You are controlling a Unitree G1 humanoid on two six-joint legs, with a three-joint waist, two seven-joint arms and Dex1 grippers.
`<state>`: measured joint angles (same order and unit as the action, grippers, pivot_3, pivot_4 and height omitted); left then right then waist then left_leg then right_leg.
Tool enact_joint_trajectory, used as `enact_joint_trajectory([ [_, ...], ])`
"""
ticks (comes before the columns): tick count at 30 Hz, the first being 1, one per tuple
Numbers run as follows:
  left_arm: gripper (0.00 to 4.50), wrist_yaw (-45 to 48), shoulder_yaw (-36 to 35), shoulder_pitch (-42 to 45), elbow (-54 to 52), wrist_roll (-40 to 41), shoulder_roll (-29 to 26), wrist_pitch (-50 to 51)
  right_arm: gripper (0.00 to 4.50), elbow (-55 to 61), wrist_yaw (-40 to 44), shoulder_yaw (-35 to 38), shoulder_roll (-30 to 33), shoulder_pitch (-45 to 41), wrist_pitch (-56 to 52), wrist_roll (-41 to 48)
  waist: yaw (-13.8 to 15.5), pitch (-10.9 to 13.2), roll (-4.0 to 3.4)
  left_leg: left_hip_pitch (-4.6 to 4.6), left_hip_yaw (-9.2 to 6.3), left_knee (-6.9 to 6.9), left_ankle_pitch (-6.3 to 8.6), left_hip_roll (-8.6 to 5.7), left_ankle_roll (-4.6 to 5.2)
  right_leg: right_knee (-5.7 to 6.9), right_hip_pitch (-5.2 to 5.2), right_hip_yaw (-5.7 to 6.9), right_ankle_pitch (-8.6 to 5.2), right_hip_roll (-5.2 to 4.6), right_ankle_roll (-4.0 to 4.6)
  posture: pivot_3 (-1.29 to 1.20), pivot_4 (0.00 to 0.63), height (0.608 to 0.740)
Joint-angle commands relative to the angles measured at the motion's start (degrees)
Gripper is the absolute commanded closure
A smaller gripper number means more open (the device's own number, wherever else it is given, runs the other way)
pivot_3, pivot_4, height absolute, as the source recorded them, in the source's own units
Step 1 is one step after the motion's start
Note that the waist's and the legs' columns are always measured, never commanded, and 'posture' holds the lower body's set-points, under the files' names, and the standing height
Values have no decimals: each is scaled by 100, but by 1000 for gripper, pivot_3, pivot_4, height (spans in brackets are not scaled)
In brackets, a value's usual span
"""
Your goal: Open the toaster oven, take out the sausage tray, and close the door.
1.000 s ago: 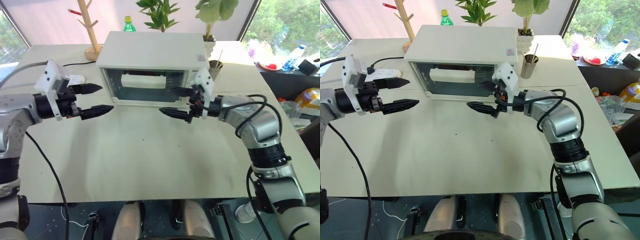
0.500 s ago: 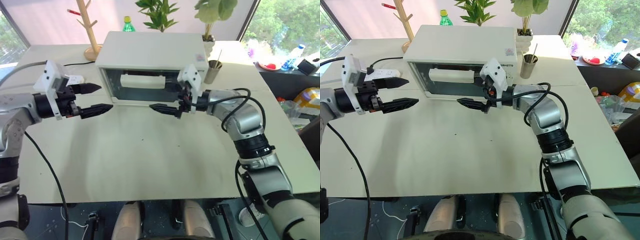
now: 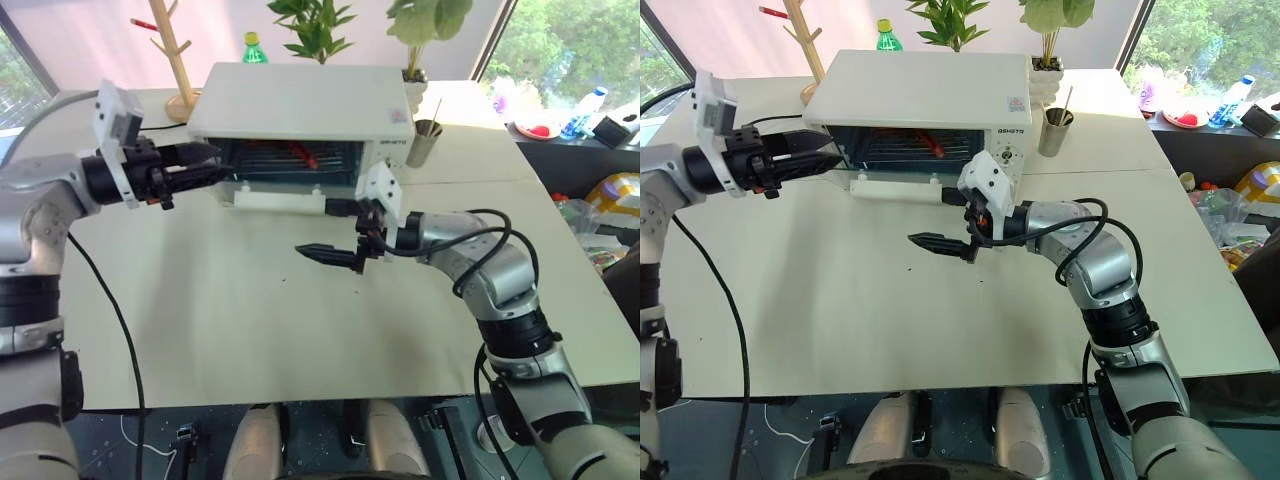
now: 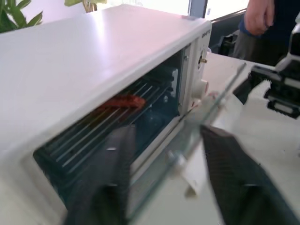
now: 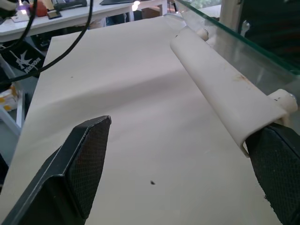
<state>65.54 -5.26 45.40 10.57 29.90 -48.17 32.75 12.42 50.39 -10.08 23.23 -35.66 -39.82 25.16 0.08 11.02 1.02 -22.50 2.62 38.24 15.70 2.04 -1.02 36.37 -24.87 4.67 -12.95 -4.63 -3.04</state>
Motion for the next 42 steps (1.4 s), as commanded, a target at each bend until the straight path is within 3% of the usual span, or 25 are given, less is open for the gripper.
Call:
enact_joint_trajectory([
  [1,4433,212,156,210,259,-328,-6,-447,0,487,-42,58,-108,-31,-55,276,-50,0,0,1,0,0,0,0,0,0,0,0,0,0,0,0,150,717],
  [8,4433,505,890,629,1610,-1439,279,-1851,0,597,-263,113,-221,45,-173,377,-75,-1,1,0,1,0,0,0,0,2,-1,0,0,0,0,0,150,717],
  [17,4433,789,794,1016,2273,-1656,449,-2108,0,714,-505,294,179,312,-220,220,-65,-1,2,-2,0,2,0,-1,0,1,0,0,0,-2,-1,0,150,717],
  [25,4433,855,722,966,2233,-1664,444,-2077,0,1251,-528,664,1004,905,-546,387,-62,-2,5,-3,-2,2,0,-3,0,0,0,0,0,-4,-3,0,150,717],
  [30,4433,1097,722,693,1893,-1569,305,-1878,0,1973,-280,1407,1712,1457,-1020,1063,-61,-2,7,-3,-2,2,0,-3,0,-1,1,0,0,-5,-3,0,150,717],
  [36,4433,1475,461,-339,771,-1303,-314,-1488,0,2372,-149,2615,2521,1938,-1543,1959,-85,-1,8,2,-1,-1,0,5,1,-3,0,-1,0,-1,-3,0,150,717],
  [42,4433,1261,396,-1130,255,-1393,-448,-1590,0,2344,-446,3076,2667,2070,-1634,2205,-18,-2,10,4,-2,1,0,9,1,-6,6,-1,-1,-2,-2,0,150,717],
])
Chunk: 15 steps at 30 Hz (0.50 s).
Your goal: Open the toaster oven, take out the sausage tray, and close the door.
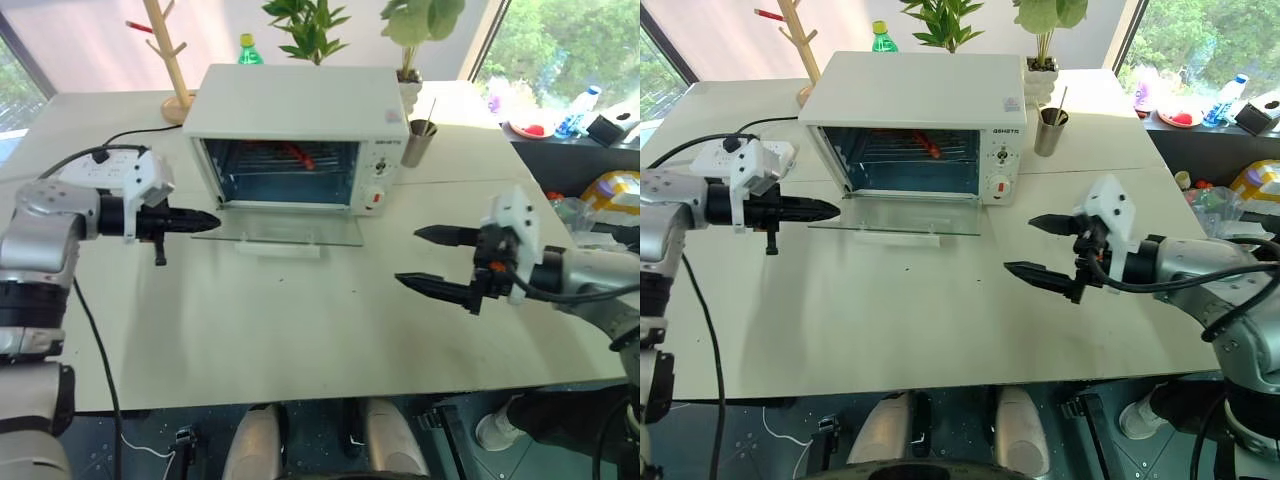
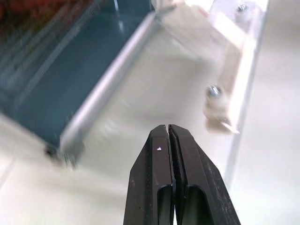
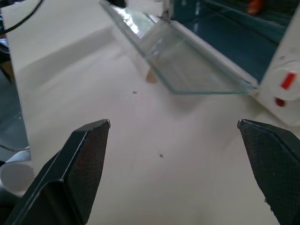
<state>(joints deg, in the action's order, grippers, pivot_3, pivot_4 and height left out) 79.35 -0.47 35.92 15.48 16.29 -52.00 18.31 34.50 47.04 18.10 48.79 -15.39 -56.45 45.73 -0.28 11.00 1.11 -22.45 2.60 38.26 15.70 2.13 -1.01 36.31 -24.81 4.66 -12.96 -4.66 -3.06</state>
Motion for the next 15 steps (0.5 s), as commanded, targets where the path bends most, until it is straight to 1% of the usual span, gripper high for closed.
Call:
enact_joint_trajectory([
  [1,4433,-202,-42,-265,-243,-102,-12,-226,0,139,-163,286,106,48,31,166,32,0,1,-1,0,0,0,-2,0,-2,1,0,0,-2,0,0,150,717],
  [6,4433,-630,328,-595,-180,-539,383,-700,0,121,-336,254,86,-41,61,273,118,-1,1,-3,1,0,0,-6,0,-8,2,0,0,-2,-1,0,150,717],
  [9,4433,-931,427,-577,-58,-690,653,-830,0,79,-470,186,60,-201,47,363,118,-2,5,-6,0,0,0,-7,0,-9,2,-1,1,-3,-1,0,150,717],
  [12,4433,-1301,386,-494,13,-701,936,-799,0,139,-575,116,37,-321,58,454,109,-3,5,-2,-1,2,0,-8,0,-8,5,-1,1,-4,-1,0,150,717],
  [15,4433,-1392,304,-544,-44,-645,964,-744,0,140,-706,-62,-15,-498,123,418,101,-3,6,-1,-2,1,0,-7,0,-8,6,-1,1,-3,-1,0,150,717],
])
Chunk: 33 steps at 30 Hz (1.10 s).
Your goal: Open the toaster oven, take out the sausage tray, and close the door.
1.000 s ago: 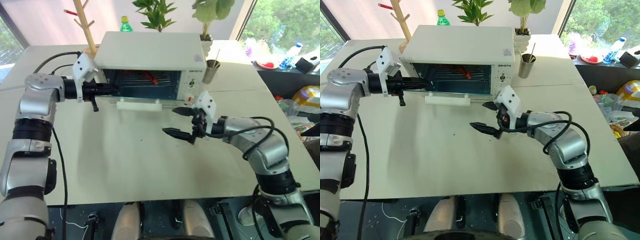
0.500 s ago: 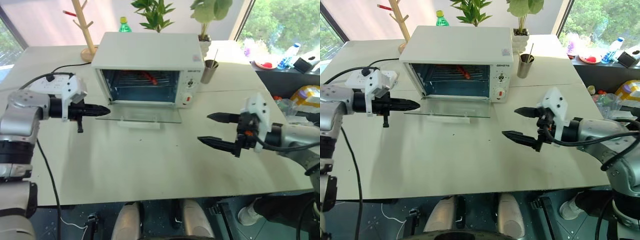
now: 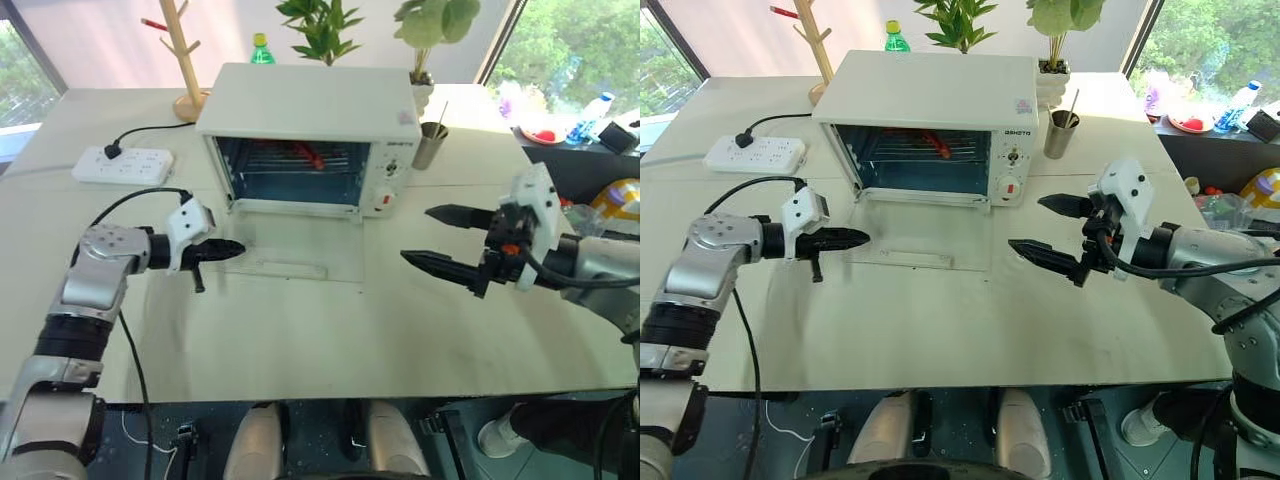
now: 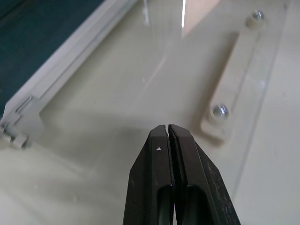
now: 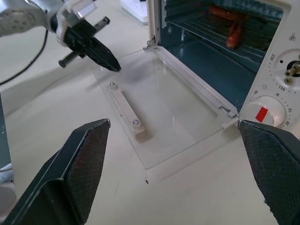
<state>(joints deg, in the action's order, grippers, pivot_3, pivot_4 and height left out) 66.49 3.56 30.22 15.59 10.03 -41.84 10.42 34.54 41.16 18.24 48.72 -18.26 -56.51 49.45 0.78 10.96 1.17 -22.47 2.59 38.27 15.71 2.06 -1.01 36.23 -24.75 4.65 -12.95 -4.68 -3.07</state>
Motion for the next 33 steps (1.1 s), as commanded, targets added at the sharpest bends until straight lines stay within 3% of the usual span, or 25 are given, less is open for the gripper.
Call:
enact_joint_trajectory([
  [1,4433,-127,-208,9,-134,117,-67,227,0,111,-165,-242,-25,-336,186,-59,-22,0,0,0,0,0,0,0,0,0,0,0,0,0,0,0,150,717],
  [3,4433,-152,-390,3,-274,366,-99,577,0,56,-220,-551,-33,-529,320,-294,-41,0,0,3,3,0,0,2,0,1,-1,0,0,1,0,0,150,717],
  [6,3647,-159,-840,-4,-668,916,-263,1359,0,-249,-368,-1547,-212,-969,962,-1296,-65,3,4,4,3,0,0,5,0,2,-2,0,0,5,0,0,150,717],
  [13,219,-420,-1742,213,-1392,2104,-587,3001,0,-1760,-658,-3430,-1289,-2152,2501,-3406,-88,4,5,-3,2,0,0,3,0,3,-9,0,0,4,0,0,150,717],
  [18,98,-477,-1644,307,-1585,2206,-655,3144,0,-3161,-785,-4125,-2206,-2899,3451,-4435,-128,3,8,-6,-2,0,-1,-5,-1,7,-8,0,0,-2,0,0,150,717],
  [23,98,-408,-1329,611,-1393,2123,-602,3021,0,-5283,-1203,-4819,-2903,-3808,5211,-5817,-166,4,10,-5,-2,1,-4,-6,-6,11,-11,0,1,0,0,0,150,717],
  [33,98,-210,-1092,1041,-735,1906,-637,2788,0,-8537,-1982,-5017,-3779,-5096,7200,-7083,-189,5,9,-7,0,-3,-4,-6,-7,16,-15,-1,1,-1,1,0,150,717],
])
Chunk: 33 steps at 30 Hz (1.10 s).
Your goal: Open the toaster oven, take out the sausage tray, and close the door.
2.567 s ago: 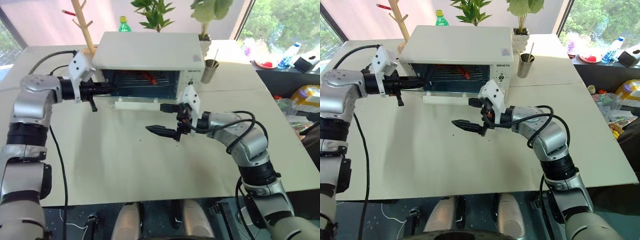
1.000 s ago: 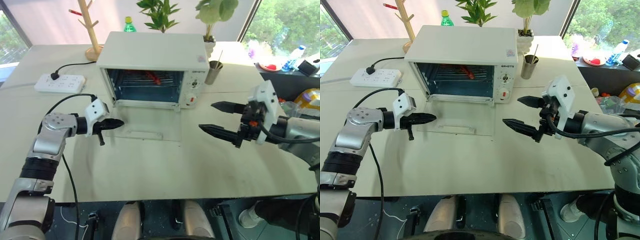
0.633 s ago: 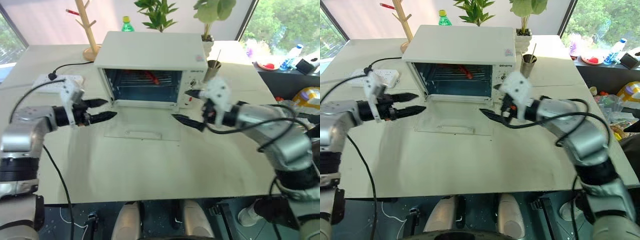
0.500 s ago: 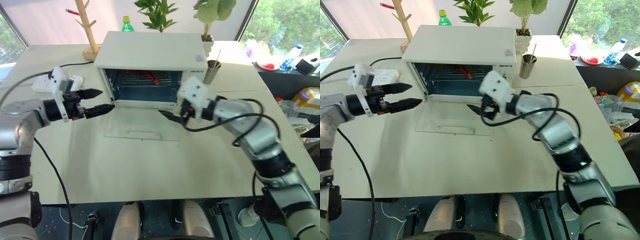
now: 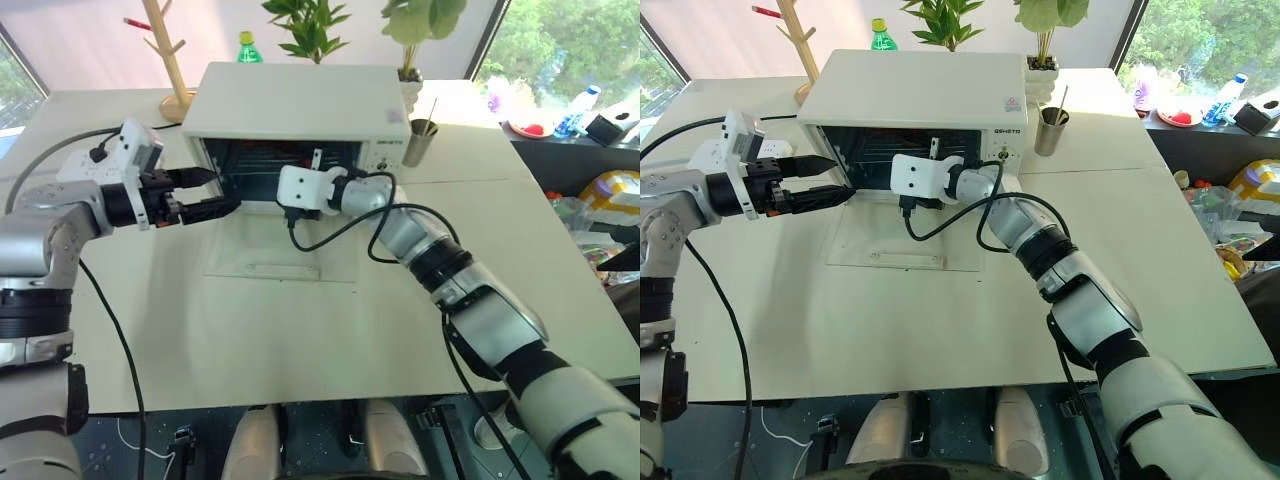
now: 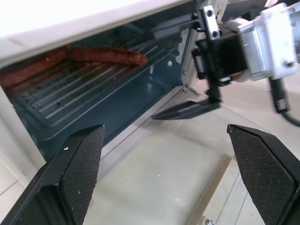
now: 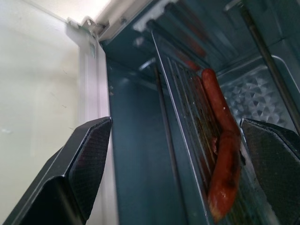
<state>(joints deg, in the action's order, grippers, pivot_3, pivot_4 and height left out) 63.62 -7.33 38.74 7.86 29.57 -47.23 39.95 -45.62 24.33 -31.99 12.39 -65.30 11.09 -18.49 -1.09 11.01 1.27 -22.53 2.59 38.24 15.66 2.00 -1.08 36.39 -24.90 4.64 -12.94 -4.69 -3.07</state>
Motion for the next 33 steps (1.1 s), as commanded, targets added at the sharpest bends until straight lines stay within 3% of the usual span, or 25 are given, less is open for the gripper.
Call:
enact_joint_trajectory([
  [1,98,91,7,210,86,-75,-89,-197,0,-769,-392,10,-222,-496,555,-375,-4,0,0,-1,0,-1,0,1,-1,0,-1,0,0,0,0,0,150,717],
  [12,98,155,224,616,775,-365,92,-552,0,-2440,-1251,22,-789,-1281,827,-1079,1,1,-1,1,0,0,-5,0,-8,16,-4,-2,0,-1,1,0,150,717],
  [15,0,191,303,738,935,-455,176,-650,792,-2641,-1391,76,-836,-1388,775,-1158,-6,1,-1,0,0,1,-5,-1,-9,17,-5,-3,0,-3,1,0,150,717],
  [18,0,235,382,833,1076,-531,251,-746,2335,-2746,-1461,116,-866,-1415,758,-1198,-9,1,-1,0,0,0,-5,-1,-9,38,-7,-3,0,-3,1,0,150,717],
  [25,0,308,437,954,1241,-625,355,-847,2335,-2854,-1562,130,-933,-1407,715,-1278,-24,1,-1,-1,6,0,-9,-1,-16,63,-26,-15,-1,-2,3,0,150,717],
  [28,0,337,443,1000,1314,-664,384,-875,3263,-2885,-1577,131,-932,-1397,695,-1316,-24,1,-1,-1,7,0,-10,-1,-16,64,-26,-16,-1,-2,3,0,150,717],
  [30,0,360,445,1021,1370,-692,401,-903,4202,-2890,-1574,141,-935,-1392,695,-1325,-26,0,0,-1,8,0,-10,-1,-16,64,-26,-18,-1,-3,3,0,150,717],
  [31,0,372,449,1037,1407,-706,408,-917,4467,-2892,-1578,148,-937,-1392,694,-1338,-26,-7,11,0,9,0,-10,-1,-16,65,-26,-19,-1,-3,3,0,150,717],
  [33,0,401,466,1101,1552,-756,430,-979,4467,-2890,-1579,173,-943,-1399,699,-1369,-27,-6,14,0,7,0,-10,1,-16,65,-26,-19,-2,1,3,0,150,717],
])
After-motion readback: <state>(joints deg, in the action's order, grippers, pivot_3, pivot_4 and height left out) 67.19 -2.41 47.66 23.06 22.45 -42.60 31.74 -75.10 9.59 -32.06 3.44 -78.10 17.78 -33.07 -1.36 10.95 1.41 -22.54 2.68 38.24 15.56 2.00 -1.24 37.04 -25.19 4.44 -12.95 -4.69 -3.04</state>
